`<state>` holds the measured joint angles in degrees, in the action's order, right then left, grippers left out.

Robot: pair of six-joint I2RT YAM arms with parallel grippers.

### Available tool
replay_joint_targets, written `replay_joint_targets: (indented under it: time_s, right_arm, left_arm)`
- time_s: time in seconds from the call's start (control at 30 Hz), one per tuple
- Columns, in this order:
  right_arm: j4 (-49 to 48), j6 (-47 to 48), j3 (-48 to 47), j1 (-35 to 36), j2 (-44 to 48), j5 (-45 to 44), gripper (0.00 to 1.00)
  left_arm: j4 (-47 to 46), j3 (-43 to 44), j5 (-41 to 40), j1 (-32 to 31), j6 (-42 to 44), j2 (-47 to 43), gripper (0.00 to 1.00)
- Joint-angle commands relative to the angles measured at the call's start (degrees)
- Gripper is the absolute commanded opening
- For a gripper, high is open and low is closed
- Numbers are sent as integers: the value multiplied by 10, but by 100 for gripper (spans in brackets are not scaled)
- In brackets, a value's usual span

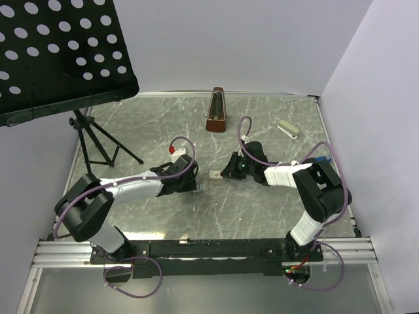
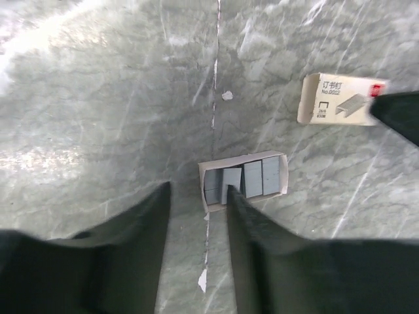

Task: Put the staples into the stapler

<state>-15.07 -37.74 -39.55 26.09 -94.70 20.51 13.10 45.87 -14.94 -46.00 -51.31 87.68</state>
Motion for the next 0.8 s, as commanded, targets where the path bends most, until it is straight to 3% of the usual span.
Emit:
replay_joint_targets:
  time_s: [0.0,0.17,0.23,0.33,0.37,0.47,0.77]
  right_arm:
    - [41,21,-25,-5,-1,-41,23]
    - [112,51,-37,-17,57,-108,43]
    - [168,72,-51,-21,79,-136,51]
    - [240,93,-71,-38,121,-200,72]
    - [260,96,-76,-45,139,-226,81]
    - [332,104,-101,-78,170,-286,98]
    - [481,44,-123,-210,225,-427,100]
  left_arm:
    - [-5,-11,-16,8,-3,-43,49]
    - [17,-14,-31,17,2,-97,69]
    - [28,-10,-40,20,6,-135,71]
    - [62,4,-61,21,20,-194,83]
    - [80,8,-70,22,23,-226,90]
    - [110,29,-102,25,42,-288,99]
    - [192,98,-153,28,187,-446,100]
